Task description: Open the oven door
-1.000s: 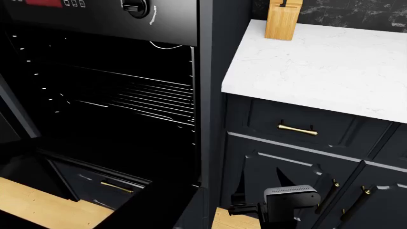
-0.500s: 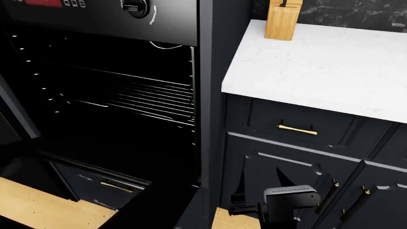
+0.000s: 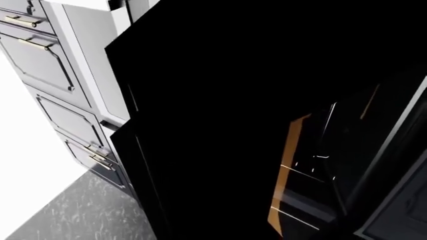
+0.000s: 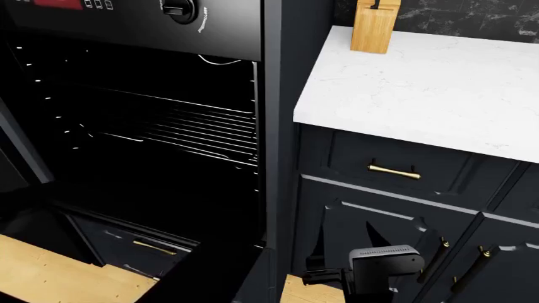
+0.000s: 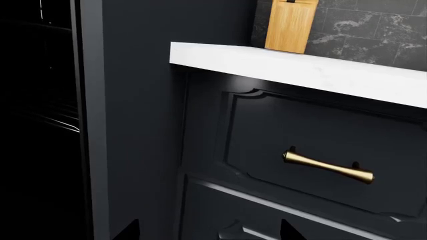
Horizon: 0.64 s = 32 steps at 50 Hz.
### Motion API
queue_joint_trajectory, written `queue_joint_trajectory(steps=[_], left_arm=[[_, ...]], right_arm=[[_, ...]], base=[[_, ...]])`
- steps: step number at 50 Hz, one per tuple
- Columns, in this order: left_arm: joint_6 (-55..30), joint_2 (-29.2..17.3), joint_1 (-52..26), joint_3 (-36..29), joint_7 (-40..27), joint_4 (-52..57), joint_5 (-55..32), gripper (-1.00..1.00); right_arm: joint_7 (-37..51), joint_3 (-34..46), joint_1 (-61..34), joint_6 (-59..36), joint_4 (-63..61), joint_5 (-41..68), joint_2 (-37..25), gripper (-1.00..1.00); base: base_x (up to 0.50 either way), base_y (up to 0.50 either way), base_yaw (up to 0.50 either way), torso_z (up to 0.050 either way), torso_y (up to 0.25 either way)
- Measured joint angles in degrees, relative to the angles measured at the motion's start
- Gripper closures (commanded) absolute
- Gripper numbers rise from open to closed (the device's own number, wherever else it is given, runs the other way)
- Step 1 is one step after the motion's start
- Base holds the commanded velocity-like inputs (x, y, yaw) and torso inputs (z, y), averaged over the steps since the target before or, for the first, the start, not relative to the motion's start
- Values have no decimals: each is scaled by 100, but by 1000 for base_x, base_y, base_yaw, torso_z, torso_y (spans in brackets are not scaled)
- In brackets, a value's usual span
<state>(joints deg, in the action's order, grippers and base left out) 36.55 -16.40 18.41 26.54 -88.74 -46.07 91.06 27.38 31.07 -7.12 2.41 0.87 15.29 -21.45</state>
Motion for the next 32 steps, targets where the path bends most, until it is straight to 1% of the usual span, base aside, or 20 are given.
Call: queue_joint_trajectory(steps=[32], left_arm=[[-78,22,29,104,71,-244,24,100]], right_arm=[[24,28,-19,-12,-5,10,-10,-100]], base=[[-2,5,5,0,0]])
